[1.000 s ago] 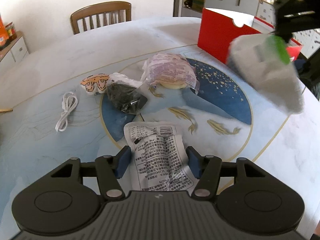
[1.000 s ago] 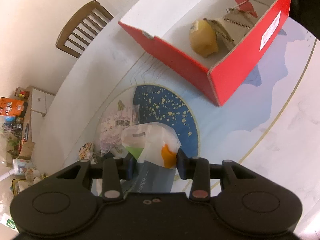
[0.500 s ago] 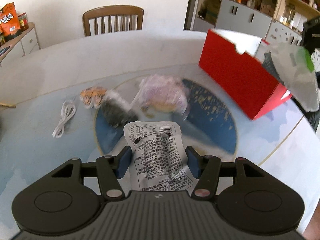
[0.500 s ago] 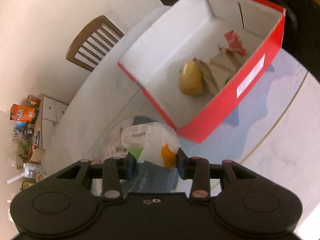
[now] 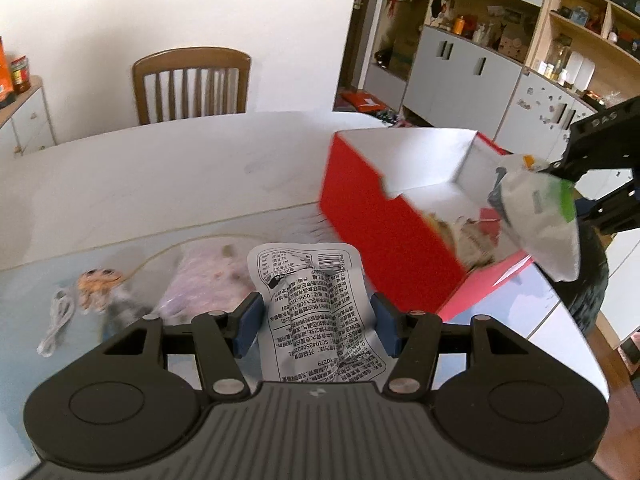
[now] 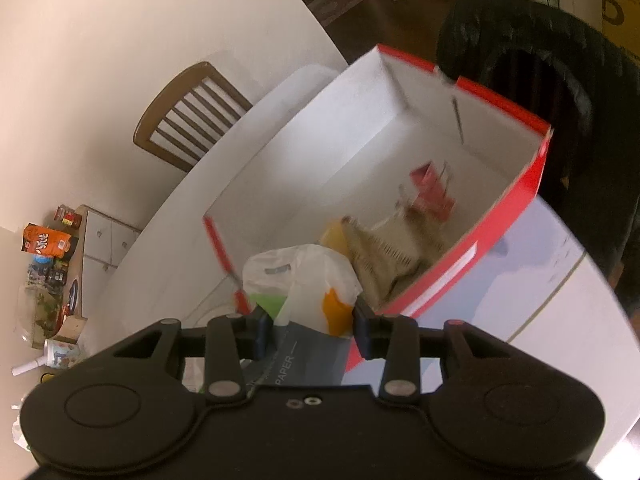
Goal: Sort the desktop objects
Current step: 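Lift and carry the plastic bag and paper sachet over the red box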
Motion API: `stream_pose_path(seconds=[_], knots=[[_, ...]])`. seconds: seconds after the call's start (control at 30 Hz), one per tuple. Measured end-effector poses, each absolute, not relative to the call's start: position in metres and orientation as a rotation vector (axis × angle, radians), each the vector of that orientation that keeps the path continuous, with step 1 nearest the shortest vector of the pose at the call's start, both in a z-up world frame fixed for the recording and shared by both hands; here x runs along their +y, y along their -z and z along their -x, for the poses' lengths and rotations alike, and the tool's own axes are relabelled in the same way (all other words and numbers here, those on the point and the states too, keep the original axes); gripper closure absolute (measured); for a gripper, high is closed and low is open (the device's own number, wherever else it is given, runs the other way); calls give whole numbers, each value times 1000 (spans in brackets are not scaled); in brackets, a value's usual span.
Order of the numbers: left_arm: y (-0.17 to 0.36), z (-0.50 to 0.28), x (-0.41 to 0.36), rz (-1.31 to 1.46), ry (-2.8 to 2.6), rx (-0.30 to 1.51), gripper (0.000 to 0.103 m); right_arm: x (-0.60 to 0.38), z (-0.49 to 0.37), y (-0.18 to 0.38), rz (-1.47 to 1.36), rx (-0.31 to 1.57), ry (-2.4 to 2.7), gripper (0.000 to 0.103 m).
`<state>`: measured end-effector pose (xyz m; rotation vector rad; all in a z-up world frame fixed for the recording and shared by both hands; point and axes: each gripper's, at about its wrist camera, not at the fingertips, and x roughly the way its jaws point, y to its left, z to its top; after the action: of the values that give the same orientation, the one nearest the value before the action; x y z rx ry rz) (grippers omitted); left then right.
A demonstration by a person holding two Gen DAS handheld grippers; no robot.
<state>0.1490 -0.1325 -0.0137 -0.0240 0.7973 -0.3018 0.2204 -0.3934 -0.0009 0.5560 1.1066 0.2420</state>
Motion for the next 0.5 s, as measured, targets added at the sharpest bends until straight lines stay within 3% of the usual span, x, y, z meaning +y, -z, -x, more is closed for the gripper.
stream_pose_path(seconds=[0.5], knots=[[-24,-186,-220,-8,393,748,45,-446,-272,0,-509,1079,-261,64]])
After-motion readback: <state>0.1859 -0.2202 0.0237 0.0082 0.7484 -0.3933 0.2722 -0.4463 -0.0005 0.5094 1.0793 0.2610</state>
